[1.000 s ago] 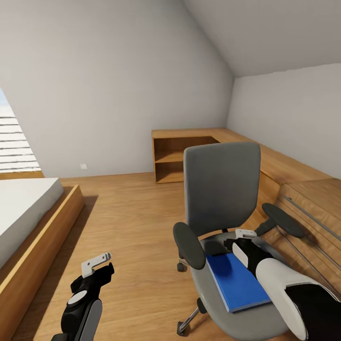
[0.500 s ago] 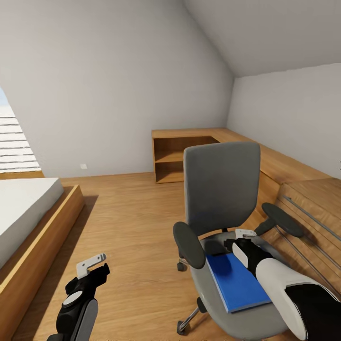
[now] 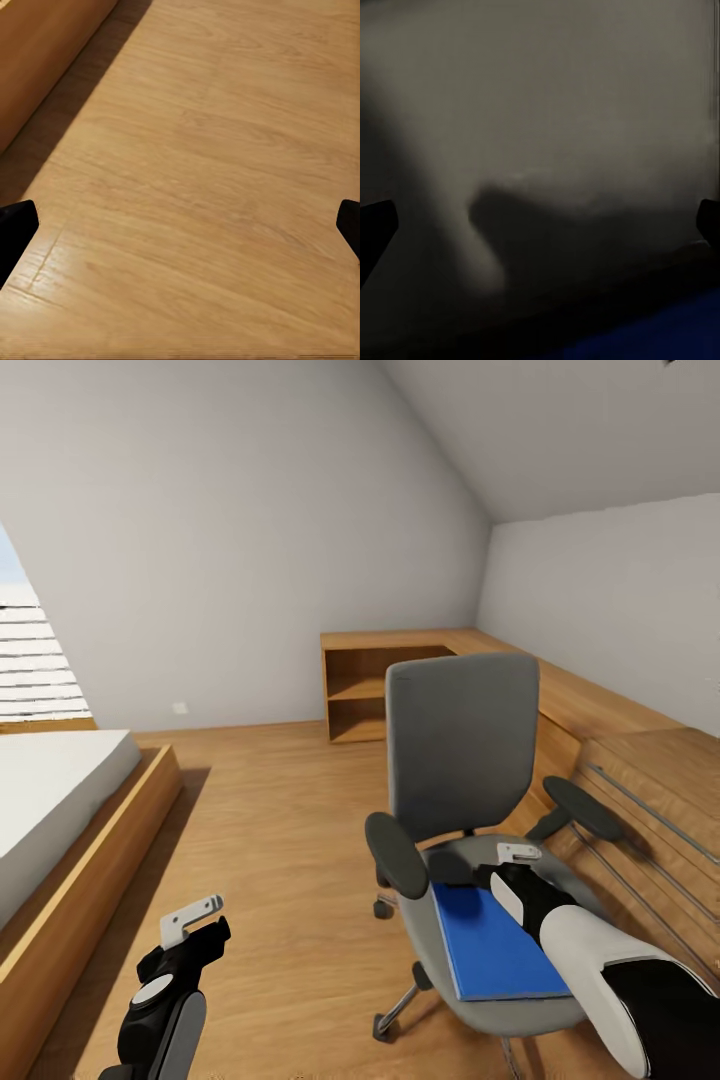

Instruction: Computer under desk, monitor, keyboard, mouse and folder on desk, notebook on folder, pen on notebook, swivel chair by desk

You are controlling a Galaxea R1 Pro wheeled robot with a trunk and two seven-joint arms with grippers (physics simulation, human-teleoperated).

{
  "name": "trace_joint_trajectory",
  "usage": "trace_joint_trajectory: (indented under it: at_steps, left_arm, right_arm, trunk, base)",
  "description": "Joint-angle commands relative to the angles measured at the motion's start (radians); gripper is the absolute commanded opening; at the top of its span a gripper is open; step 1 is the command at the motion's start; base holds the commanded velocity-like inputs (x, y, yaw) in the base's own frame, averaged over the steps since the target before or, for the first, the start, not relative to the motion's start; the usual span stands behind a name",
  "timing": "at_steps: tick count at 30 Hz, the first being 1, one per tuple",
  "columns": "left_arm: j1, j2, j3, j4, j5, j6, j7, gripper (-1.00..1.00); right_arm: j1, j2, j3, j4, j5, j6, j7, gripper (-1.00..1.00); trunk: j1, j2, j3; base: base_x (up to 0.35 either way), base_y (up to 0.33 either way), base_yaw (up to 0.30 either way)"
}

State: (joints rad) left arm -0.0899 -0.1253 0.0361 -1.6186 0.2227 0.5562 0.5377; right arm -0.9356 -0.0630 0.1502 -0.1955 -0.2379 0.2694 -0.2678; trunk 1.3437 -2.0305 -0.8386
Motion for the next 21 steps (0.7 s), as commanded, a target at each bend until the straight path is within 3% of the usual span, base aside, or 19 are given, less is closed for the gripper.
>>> trace_joint_trajectory:
  at_steps: [1, 15, 21]
  left_arm:
    - [-0.001, 0.000, 0.000, -0.001, 0.010, 0.002, 0.007, 1.00]
    - [-0.001, -0.002, -0.001, -0.001, 0.010, 0.004, 0.007, 1.00]
    - [-0.001, -0.002, 0.000, -0.001, 0.010, 0.004, 0.007, 1.00]
  right_arm:
    - [0.000, 0.000, 0.009, -0.002, -0.009, 0.005, -0.005, 1.00]
    - [0.000, 0.000, 0.009, -0.002, -0.009, 0.001, -0.007, 1.00]
    - [0.001, 0.000, 0.008, -0.002, -0.009, 0.001, -0.006, 1.00]
  trunk:
    - [-0.001, 0.000, -0.001]
    - [-0.001, 0.000, -0.001]
    - [-0.001, 0.000, -0.001]
  base:
    - [-0.255, 0.000, 0.000]
    - [-0.165, 0.000, 0.000]
    - [-0.035, 0.000, 0.000]
